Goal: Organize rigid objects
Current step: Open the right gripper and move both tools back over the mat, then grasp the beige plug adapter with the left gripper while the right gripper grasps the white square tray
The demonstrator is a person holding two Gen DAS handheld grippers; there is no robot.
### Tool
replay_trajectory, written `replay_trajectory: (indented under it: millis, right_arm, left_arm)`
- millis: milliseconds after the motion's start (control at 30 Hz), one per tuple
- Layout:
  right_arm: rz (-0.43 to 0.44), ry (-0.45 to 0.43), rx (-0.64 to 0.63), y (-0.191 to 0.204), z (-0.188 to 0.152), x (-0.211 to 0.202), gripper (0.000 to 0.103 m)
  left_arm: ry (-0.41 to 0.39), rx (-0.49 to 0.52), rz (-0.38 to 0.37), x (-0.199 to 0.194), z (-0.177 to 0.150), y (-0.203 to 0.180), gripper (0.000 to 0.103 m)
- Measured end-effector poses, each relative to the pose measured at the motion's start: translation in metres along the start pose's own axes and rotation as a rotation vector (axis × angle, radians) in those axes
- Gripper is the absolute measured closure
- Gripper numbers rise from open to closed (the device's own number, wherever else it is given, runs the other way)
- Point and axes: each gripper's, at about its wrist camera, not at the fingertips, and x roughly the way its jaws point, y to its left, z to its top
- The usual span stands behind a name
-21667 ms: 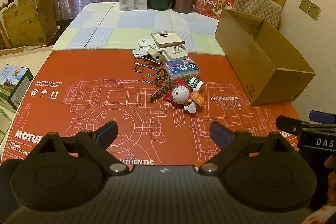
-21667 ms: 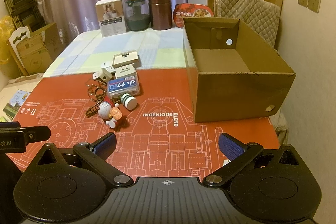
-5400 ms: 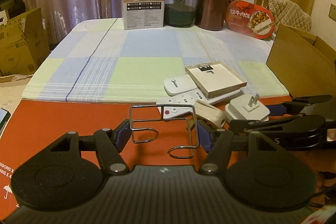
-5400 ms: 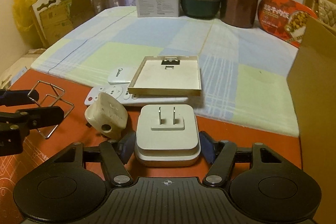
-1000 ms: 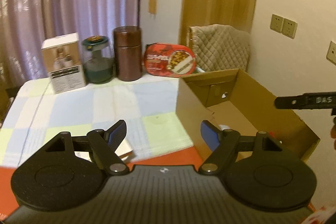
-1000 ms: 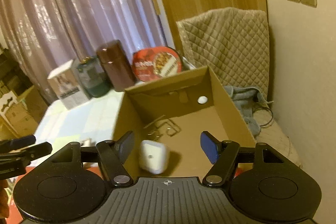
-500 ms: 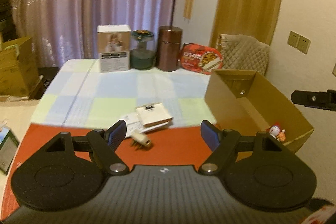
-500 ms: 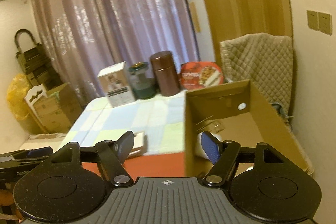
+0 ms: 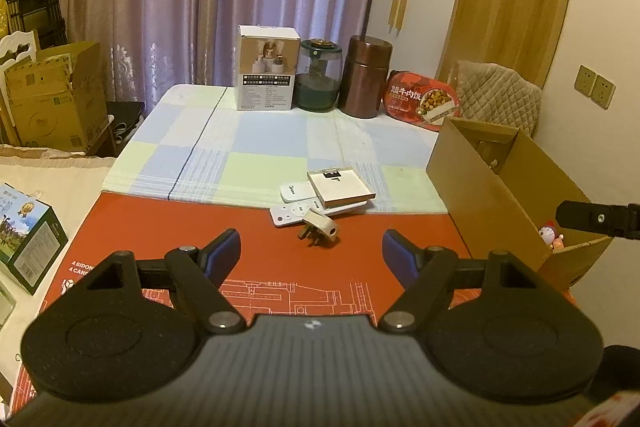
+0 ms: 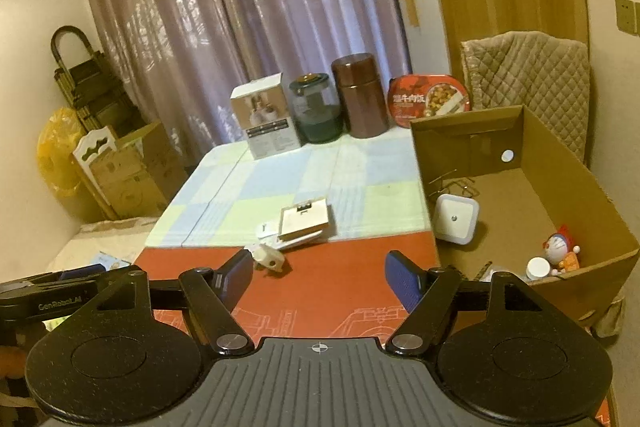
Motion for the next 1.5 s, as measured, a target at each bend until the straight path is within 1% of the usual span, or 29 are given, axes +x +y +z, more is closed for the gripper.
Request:
replay_trajectory:
  millis: [200,300,367,433,533,667,800,900,1067,1233,1367,1433,1500]
  right_arm:
    - [-0.002,0.009,-0.009,0.003,-0.001,0.006,0.032]
    - [-0.001,0.020,-0.019,0.005,0.000,0.015,0.032]
    - [-0.003,0.030,-0.024,0.007,0.000,0.024,0.032]
    - [-0.007,0.038,-0.035,0.009,0.001,0.033,0.032]
    - [-0.008,0.054,-0.041,0.011,0.002,0.054,0.032]
    - [-0.006,0.072,-0.043,0.012,0.004,0.084,0.031]
    - [-0.023,0.093,-0.056,0.010,0.003,0.124,0.022]
    - [-0.041,0.111,-0.068,0.005,0.002,0.154,0.020]
    - [-0.056,0.141,-0.073,-0.006,0.001,0.197,0.019]
    - [-0.055,0.163,-0.081,-0.015,0.004,0.229,0.019]
    - [-0.059,0.186,-0.070,-0.025,0.003,0.245,0.019]
    - [-0.059,0.207,-0.057,-0.027,0.002,0.251,0.019]
    - [-0.058,0.212,-0.067,-0.026,0.002,0.254,0.019]
  left_arm:
    - [0.021,0.045,-0.024,0.012,0.000,-0.002,0.028]
    - [0.035,0.071,-0.037,0.023,-0.002,-0.001,0.027]
    - [0.034,0.095,-0.056,0.031,-0.002,-0.001,0.024]
    - [0.033,0.114,-0.092,0.041,-0.003,0.001,0.021]
    - [0.052,0.145,-0.106,0.063,-0.005,0.003,0.020]
    - [0.077,0.186,-0.104,0.097,-0.008,0.006,0.015]
    - [0.095,0.233,-0.105,0.133,-0.012,0.009,0.012]
    - [0.104,0.260,-0.103,0.159,-0.015,0.010,0.012]
    - [0.120,0.275,-0.116,0.196,-0.017,0.011,0.012]
    - [0.141,0.308,-0.159,0.228,-0.019,0.003,0.014]
    - [0.151,0.324,-0.171,0.244,-0.018,0.000,0.025]
    - [0.147,0.342,-0.174,0.251,-0.017,0.000,0.026]
    - [0.140,0.357,-0.175,0.254,-0.016,0.000,0.029]
